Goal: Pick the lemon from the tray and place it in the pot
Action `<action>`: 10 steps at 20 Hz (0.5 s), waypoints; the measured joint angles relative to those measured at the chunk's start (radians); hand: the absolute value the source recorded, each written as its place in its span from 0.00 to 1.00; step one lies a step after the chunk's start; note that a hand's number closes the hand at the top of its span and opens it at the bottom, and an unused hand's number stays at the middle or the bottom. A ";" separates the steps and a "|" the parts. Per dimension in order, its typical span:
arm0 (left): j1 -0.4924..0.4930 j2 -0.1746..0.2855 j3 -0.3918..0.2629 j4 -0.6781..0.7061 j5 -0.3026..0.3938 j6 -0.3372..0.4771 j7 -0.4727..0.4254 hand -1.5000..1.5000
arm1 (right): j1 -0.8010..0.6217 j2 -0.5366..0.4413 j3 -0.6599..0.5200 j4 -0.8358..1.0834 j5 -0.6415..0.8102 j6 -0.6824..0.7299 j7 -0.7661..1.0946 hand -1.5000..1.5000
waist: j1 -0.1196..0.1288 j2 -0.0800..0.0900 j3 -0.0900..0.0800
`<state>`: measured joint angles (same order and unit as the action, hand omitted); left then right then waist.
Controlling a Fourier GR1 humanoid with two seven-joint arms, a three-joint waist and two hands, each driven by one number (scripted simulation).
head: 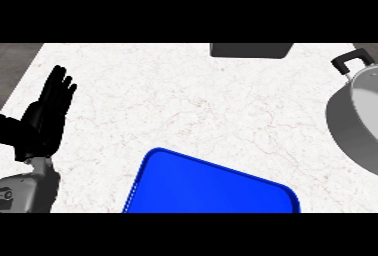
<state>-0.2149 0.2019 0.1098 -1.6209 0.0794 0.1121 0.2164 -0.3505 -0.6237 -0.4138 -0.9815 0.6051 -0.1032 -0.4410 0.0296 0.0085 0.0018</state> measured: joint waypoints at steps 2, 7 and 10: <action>-0.004 0.001 0.000 -0.008 0.001 0.000 0.014 0.50 | -0.038 -0.002 0.002 0.103 0.000 0.016 -0.010 0.00 | 0.001 0.000 0.000; -0.025 -0.016 -0.018 -0.015 -0.014 0.018 0.037 0.50 | -0.122 -0.017 0.008 0.321 -0.018 0.106 -0.105 0.00 | 0.001 0.000 -0.005; -0.019 -0.011 -0.007 -0.013 -0.004 0.010 0.031 0.50 | -0.160 -0.024 -0.012 0.395 -0.061 0.191 -0.169 0.00 | -0.001 -0.002 -0.008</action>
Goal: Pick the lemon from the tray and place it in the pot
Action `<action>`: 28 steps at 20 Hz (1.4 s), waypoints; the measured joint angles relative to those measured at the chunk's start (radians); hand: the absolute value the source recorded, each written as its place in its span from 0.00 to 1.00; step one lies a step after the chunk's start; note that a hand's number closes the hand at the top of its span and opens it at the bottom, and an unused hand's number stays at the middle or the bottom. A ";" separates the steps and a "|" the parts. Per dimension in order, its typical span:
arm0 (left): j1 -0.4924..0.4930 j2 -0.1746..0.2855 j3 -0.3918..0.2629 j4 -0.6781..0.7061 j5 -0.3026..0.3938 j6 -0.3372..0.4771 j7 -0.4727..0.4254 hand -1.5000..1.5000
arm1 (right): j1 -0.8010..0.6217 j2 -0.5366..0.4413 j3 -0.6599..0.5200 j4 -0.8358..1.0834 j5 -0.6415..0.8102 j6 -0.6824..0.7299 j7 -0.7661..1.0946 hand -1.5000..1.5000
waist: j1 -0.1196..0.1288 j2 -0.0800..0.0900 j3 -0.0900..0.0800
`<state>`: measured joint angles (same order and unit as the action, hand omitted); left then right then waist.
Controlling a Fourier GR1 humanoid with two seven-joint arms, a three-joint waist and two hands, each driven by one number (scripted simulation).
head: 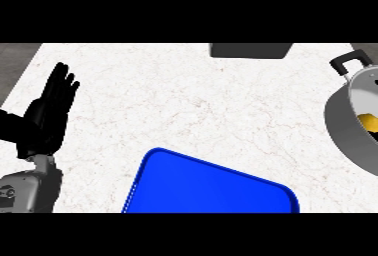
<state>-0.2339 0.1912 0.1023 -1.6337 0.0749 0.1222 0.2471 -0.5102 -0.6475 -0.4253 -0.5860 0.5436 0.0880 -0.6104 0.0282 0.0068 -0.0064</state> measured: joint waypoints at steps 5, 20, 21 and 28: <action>0.001 0.019 0.016 0.002 0.007 -0.013 -0.001 0.50 | -0.063 -0.001 -0.093 0.082 -0.129 0.130 -0.065 0.00 | -0.004 -0.001 0.003; 0.005 0.009 0.013 -0.012 0.001 -0.011 0.002 0.50 | -0.060 -0.275 -0.259 0.341 -0.303 0.400 -0.082 0.00 | 0.001 0.008 0.012; 0.011 0.007 0.010 -0.016 0.001 -0.012 0.000 0.50 | -0.055 -0.291 -0.263 0.345 -0.308 0.412 -0.076 0.00 | 0.001 0.008 0.013; 0.015 -0.004 0.009 -0.003 -0.006 -0.006 -0.015 0.50 | 0.002 -0.349 -0.264 0.350 -0.325 0.447 -0.076 0.00 | -0.005 0.009 0.015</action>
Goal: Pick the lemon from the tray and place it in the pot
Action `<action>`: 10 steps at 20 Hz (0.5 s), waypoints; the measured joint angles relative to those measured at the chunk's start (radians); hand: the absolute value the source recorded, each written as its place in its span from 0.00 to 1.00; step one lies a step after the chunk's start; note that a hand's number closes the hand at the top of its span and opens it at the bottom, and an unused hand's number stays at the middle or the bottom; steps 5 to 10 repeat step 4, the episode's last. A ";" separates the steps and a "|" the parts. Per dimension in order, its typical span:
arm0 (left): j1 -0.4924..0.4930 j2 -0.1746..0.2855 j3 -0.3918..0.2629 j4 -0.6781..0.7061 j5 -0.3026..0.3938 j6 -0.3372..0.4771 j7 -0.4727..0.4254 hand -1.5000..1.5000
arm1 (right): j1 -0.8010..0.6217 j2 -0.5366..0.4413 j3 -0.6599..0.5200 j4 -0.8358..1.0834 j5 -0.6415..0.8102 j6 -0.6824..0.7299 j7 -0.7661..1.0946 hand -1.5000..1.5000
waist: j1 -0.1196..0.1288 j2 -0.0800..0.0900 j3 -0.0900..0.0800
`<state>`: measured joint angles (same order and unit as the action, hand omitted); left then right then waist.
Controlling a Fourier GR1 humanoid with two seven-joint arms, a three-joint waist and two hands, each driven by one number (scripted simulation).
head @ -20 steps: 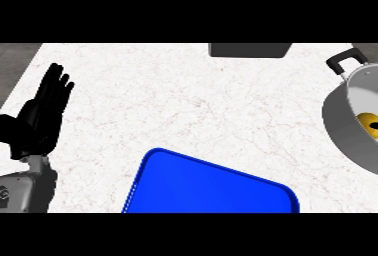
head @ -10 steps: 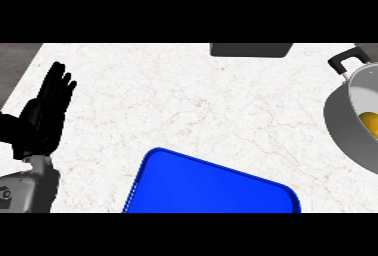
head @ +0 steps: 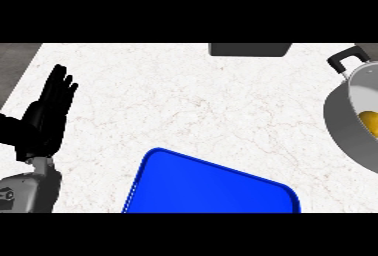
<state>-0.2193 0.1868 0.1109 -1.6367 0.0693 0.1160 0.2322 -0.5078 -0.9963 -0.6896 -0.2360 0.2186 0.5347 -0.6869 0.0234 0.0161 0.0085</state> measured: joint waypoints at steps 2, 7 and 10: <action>0.003 -0.003 0.000 0.001 -0.001 0.001 -0.008 0.50 | 0.010 -0.020 0.000 -0.002 -0.005 0.010 0.007 0.00 | 0.001 0.000 0.000; 0.008 -0.005 -0.001 0.000 -0.005 0.003 -0.013 0.50 | 0.024 -0.029 0.001 -0.004 -0.010 0.015 0.007 0.00 | 0.000 -0.001 0.001; 0.008 -0.005 -0.001 0.000 -0.005 0.003 -0.013 0.50 | 0.024 -0.029 0.001 -0.004 -0.010 0.015 0.007 0.00 | 0.000 -0.001 0.001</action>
